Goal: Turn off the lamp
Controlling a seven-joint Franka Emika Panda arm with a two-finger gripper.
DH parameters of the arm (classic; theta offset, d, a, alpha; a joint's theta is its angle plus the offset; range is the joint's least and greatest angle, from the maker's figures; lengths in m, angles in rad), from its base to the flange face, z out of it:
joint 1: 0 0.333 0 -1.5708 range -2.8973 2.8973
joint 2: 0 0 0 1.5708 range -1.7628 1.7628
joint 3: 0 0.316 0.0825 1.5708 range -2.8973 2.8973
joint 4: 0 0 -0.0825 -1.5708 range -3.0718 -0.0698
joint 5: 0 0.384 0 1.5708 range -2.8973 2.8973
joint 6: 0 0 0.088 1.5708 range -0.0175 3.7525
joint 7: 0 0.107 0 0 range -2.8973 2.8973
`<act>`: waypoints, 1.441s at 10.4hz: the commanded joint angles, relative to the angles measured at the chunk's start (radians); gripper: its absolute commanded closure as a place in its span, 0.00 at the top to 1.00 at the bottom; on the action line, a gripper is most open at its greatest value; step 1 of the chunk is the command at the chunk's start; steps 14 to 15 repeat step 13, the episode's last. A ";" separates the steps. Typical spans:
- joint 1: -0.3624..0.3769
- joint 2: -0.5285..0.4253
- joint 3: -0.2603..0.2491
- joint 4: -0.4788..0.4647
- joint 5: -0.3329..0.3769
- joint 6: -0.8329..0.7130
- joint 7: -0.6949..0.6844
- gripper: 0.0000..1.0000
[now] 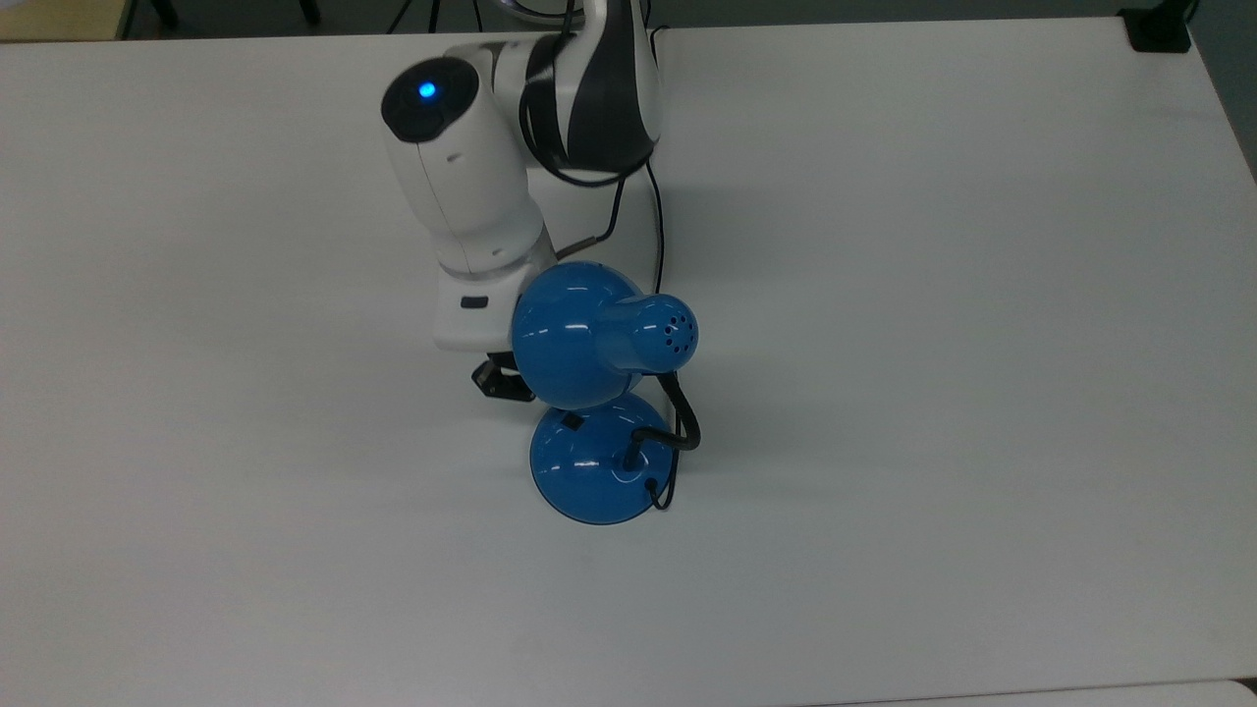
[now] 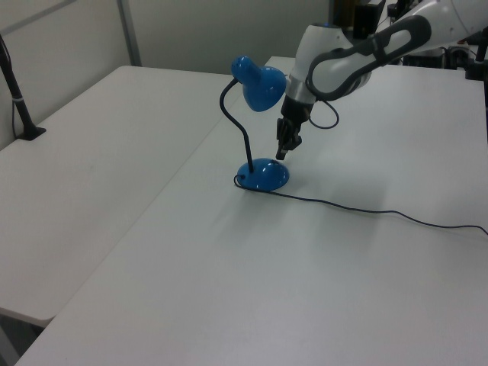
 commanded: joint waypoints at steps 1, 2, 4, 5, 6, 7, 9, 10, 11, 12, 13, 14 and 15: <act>-0.027 -0.241 -0.053 -0.056 -0.086 -0.368 0.220 0.00; -0.025 -0.300 -0.070 -0.052 -0.115 -0.456 0.364 0.00; -0.028 -0.366 -0.070 0.012 -0.225 -0.661 0.566 0.00; -0.027 -0.401 -0.071 0.027 -0.249 -0.744 0.615 0.00; -0.024 -0.446 -0.074 0.024 -0.276 -0.771 0.640 0.33; -0.027 -0.472 -0.074 0.024 -0.301 -0.801 0.649 0.99; -0.027 -0.475 -0.077 0.029 -0.303 -0.806 0.654 1.00; -0.032 -0.475 -0.079 0.041 -0.303 -0.812 0.687 1.00; -0.048 -0.474 -0.077 0.047 -0.301 -0.814 0.739 1.00; -0.048 -0.474 -0.077 0.049 -0.303 -0.812 0.782 1.00; -0.050 -0.474 -0.077 0.055 -0.303 -0.814 0.789 1.00; -0.050 -0.474 -0.077 0.055 -0.303 -0.814 0.789 1.00; -0.050 -0.474 -0.077 0.055 -0.303 -0.814 0.789 1.00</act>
